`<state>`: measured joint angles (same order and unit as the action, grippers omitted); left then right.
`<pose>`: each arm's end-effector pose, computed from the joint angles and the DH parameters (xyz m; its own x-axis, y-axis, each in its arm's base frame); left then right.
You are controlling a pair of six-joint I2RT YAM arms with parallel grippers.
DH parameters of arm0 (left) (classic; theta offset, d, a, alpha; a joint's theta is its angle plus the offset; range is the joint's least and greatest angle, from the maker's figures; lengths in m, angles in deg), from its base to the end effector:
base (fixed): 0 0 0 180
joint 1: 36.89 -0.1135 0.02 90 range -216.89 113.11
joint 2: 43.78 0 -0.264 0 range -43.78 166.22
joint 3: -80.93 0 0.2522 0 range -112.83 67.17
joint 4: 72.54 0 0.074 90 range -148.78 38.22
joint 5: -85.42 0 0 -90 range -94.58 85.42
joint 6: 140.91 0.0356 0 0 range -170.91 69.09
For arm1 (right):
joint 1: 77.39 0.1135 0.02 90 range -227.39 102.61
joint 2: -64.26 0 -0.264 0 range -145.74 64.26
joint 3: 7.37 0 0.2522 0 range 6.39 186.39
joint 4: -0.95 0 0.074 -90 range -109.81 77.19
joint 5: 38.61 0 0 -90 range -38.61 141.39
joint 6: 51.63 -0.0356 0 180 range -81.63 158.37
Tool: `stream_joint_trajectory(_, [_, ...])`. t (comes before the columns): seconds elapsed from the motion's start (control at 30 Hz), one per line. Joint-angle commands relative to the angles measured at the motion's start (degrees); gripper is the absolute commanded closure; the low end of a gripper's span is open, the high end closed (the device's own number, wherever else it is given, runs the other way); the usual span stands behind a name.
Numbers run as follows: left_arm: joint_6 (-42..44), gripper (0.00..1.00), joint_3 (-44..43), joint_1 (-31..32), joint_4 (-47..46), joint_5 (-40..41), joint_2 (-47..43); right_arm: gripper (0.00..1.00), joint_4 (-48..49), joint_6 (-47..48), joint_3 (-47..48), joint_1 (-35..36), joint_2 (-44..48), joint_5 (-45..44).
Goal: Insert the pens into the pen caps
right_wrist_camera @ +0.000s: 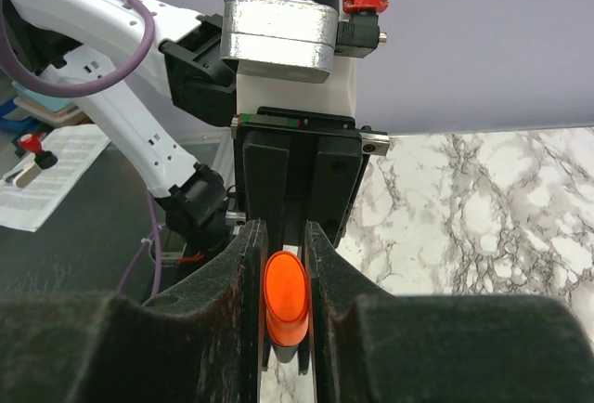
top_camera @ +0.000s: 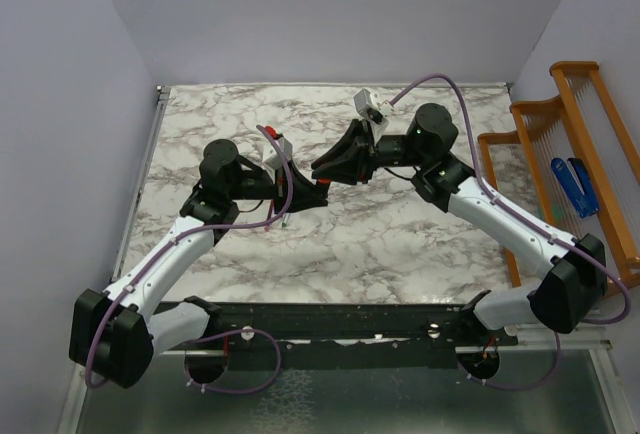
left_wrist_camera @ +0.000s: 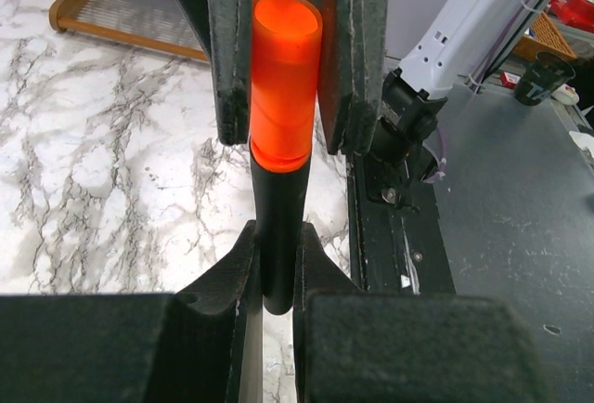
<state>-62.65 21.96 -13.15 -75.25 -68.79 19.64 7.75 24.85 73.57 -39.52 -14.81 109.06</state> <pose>0.2093 -0.1271 0.3273 -0.2305 0.0047 -0.9731 0.9724 0.0377 -0.2301 0.2294 0.2165 0.3950 -0.1152 0.0688 -0.9910 -0.9882 -0.1097 0.1073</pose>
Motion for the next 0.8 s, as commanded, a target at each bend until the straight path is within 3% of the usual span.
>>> stream_joint_trajectory(0.0, [-0.6,1.0,0.2,-1.6,-0.1,6.5,0.0,0.78,-1.1,-3.9,-0.6,1.2,3.5,9.8])
stream_joint_trajectory(0.4, [-0.7,1.0,0.2,-1.7,-0.1,7.5,-0.4,0.76,0.4,-6.9,-1.2,1.2,3.7,11.4])
stream_joint_trajectory(0.77, [-0.9,1.0,-1.0,-2.2,0.1,9.0,-0.1,0.66,1.1,-8.6,-3.0,1.2,4.4,13.5])
